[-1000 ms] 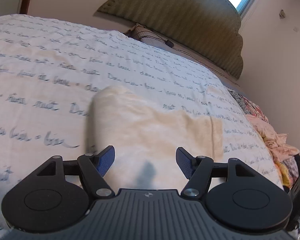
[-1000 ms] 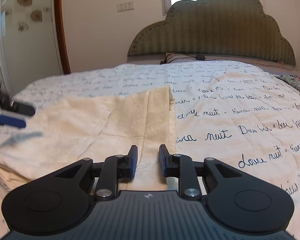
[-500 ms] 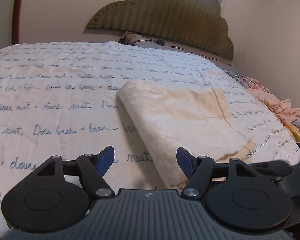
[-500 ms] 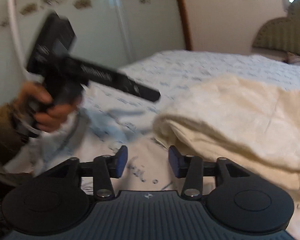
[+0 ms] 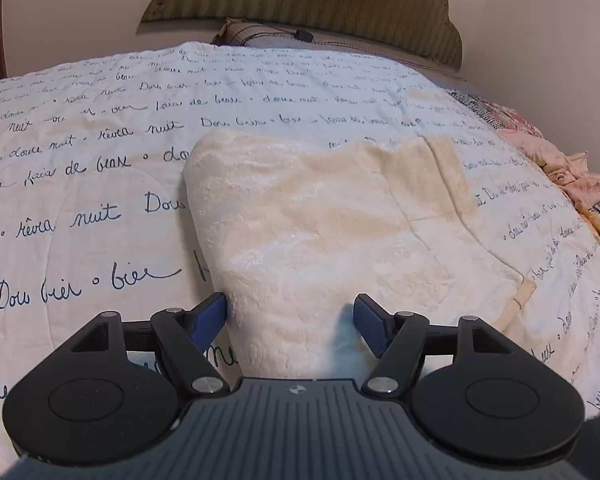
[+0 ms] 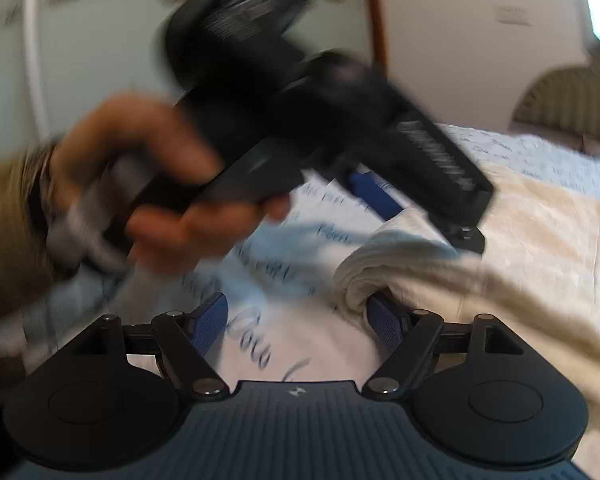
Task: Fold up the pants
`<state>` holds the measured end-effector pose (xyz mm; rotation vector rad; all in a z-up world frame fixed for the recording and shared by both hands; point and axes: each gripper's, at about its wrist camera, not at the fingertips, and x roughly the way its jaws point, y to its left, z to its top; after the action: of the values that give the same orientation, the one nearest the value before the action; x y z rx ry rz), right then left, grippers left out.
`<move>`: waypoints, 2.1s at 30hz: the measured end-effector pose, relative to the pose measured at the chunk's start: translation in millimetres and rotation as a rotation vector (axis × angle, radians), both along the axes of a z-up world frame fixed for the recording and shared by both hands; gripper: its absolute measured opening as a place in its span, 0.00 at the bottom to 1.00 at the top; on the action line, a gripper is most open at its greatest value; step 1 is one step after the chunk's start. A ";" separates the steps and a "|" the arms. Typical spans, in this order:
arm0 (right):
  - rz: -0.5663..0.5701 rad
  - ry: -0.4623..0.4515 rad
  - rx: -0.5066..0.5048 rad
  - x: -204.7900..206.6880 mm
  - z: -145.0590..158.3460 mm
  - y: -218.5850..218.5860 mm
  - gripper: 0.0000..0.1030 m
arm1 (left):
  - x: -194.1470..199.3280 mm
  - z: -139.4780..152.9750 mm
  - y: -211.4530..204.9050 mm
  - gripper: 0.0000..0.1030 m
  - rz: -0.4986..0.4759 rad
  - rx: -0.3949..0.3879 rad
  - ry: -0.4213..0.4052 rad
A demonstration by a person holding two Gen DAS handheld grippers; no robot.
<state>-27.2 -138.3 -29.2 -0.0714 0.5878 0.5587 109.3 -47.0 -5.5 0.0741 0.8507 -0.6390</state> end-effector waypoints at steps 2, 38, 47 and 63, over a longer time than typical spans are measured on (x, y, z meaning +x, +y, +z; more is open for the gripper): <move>0.192 0.068 0.038 -11.7 -1.7 6.9 0.65 | 3.2 -2.9 3.0 0.70 0.010 -0.008 0.014; -0.453 0.141 -0.118 127.8 15.9 -200.6 0.58 | 52.7 -14.1 -76.9 0.70 -0.101 0.124 -0.157; -0.434 0.099 -0.160 66.4 21.2 -175.9 0.59 | 4.7 -14.0 -62.3 0.72 -0.094 0.080 -0.164; -0.521 0.063 -0.134 34.8 12.2 -154.5 0.63 | -18.3 -16.9 -71.2 0.79 0.053 0.143 -0.205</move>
<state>7.6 -292.8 -17.0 -0.0247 0.6743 0.0155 91.0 -118.2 -22.5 0.2423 0.6969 -0.5108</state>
